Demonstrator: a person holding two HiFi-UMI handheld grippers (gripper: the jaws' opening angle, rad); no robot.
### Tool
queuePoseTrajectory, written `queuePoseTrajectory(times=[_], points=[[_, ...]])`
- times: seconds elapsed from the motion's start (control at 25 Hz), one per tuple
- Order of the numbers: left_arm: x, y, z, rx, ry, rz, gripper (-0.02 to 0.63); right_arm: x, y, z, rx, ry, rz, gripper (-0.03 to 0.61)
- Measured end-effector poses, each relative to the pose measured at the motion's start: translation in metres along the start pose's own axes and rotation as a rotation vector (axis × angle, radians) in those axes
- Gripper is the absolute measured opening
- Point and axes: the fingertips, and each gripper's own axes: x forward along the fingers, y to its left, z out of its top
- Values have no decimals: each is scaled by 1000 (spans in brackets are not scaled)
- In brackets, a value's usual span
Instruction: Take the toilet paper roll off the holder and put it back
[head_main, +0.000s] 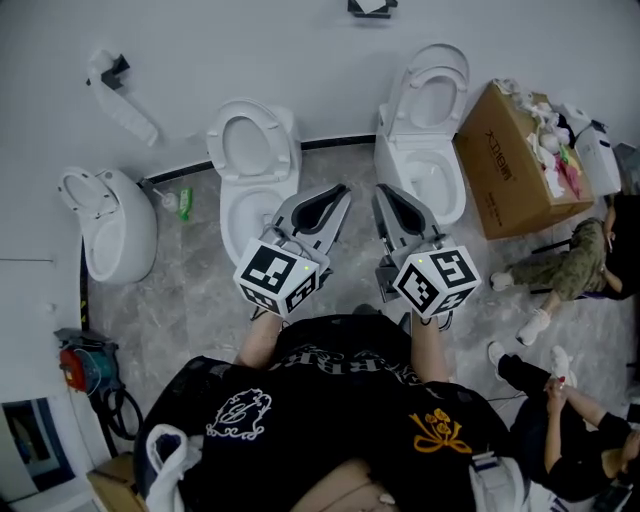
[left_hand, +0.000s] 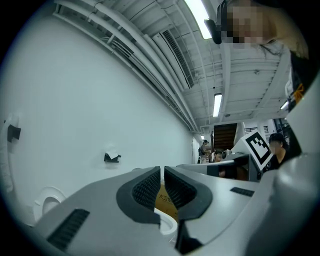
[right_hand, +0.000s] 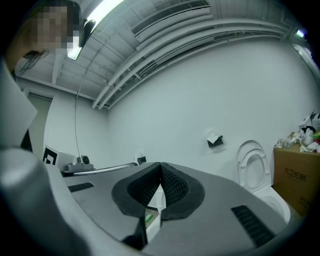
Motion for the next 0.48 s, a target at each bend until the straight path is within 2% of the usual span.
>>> queuePoseTrajectory(times=[0.28, 0.48], points=[[19, 12, -10, -33, 16, -19, 38, 15, -17, -8, 28, 33, -18, 14], [46, 24, -14, -31, 11, -10, 38, 31, -45, -2, 18, 29, -16, 14]])
